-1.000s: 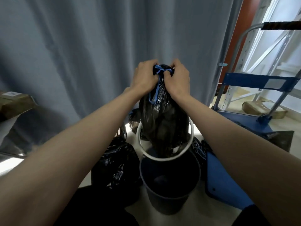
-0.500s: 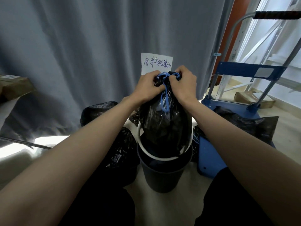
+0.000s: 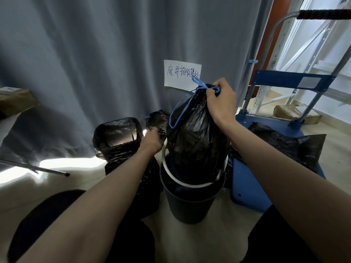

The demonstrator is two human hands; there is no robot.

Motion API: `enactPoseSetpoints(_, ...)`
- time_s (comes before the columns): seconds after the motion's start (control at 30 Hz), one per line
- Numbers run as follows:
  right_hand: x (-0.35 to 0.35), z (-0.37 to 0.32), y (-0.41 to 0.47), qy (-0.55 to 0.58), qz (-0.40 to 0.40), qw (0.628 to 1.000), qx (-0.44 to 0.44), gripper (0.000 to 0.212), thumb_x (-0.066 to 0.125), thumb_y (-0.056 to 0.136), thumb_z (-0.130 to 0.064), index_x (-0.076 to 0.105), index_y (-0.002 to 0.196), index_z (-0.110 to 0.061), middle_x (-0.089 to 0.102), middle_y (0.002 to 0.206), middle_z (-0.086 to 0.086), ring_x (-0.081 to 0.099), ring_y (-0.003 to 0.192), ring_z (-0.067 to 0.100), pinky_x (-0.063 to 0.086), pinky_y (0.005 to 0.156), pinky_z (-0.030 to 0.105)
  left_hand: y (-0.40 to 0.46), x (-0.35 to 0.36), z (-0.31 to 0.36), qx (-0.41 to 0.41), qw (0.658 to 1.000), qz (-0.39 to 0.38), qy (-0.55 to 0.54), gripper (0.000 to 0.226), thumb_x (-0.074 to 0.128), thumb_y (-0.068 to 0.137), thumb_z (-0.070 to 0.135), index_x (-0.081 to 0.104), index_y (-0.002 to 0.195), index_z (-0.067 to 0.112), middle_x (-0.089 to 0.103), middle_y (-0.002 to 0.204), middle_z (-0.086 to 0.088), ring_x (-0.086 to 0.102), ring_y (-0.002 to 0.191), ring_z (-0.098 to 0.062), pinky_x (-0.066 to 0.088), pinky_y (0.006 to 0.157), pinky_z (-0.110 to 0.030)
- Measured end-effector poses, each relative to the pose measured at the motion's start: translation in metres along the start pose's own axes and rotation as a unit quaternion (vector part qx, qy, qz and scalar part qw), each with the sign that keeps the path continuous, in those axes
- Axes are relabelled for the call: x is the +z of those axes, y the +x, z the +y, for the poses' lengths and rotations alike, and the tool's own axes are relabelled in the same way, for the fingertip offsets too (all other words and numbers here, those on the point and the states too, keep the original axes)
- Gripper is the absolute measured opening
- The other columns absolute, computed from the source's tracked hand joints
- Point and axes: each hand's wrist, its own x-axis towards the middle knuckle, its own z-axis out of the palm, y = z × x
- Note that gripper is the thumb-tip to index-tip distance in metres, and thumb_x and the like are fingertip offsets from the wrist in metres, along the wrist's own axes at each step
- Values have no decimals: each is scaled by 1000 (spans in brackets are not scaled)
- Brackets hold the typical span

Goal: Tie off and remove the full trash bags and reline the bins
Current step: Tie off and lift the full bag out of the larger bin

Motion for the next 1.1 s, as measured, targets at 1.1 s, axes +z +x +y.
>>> enactPoseSetpoints(1.1, 16, -75, 20, 187, -22, 982, 6, 16, 50, 91, -11, 47, 76, -17, 44, 64, -8, 38, 56, 7, 33, 57, 22, -7, 29, -16, -35, 999, 17, -27, 24, 69, 85, 21, 70, 98, 2, 64, 109, -21, 62, 102, -38, 51, 80, -39)
